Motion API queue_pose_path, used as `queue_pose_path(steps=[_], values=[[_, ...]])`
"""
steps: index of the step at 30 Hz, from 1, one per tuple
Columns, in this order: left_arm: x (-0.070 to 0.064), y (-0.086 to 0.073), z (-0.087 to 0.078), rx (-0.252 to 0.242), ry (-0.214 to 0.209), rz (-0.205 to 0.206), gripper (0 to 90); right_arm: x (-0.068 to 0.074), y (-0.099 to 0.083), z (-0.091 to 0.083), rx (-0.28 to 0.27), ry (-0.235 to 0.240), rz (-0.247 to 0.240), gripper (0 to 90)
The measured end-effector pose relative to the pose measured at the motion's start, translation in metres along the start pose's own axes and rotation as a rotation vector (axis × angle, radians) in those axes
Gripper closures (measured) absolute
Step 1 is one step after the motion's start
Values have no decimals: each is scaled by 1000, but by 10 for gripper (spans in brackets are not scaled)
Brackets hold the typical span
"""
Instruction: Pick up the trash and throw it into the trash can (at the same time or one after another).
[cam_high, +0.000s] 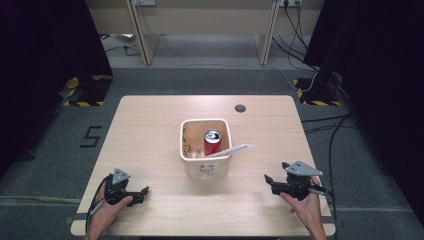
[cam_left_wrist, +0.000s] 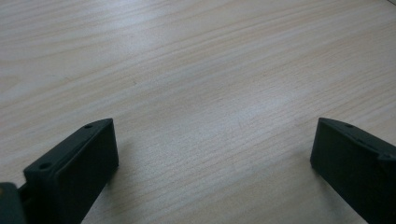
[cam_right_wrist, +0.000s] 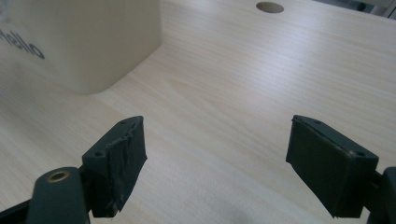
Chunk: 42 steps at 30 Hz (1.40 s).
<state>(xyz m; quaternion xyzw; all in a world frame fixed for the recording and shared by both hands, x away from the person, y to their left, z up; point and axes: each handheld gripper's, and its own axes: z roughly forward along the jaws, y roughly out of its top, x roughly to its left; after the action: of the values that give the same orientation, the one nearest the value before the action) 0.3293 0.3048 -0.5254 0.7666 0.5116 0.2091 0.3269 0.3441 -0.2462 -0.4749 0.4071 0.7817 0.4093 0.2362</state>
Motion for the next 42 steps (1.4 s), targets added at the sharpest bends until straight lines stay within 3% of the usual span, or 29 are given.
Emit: queue_pose_path(steps=[28, 36, 38, 42], values=[[0, 0, 0, 0, -4, -1, 0, 13, -39, -14, 125, -1, 15, 193], [0, 0, 0, 1, -5, 0, 0, 11, -50, -8, 182, 3, 7, 179], [0, 0, 0, 1, -5, 0, 0, 11, -52, -6, 178, 11, 30, 161], [0, 0, 0, 1, -5, 0, 0, 11, -53, -6, 175, 13, 31, 160]])
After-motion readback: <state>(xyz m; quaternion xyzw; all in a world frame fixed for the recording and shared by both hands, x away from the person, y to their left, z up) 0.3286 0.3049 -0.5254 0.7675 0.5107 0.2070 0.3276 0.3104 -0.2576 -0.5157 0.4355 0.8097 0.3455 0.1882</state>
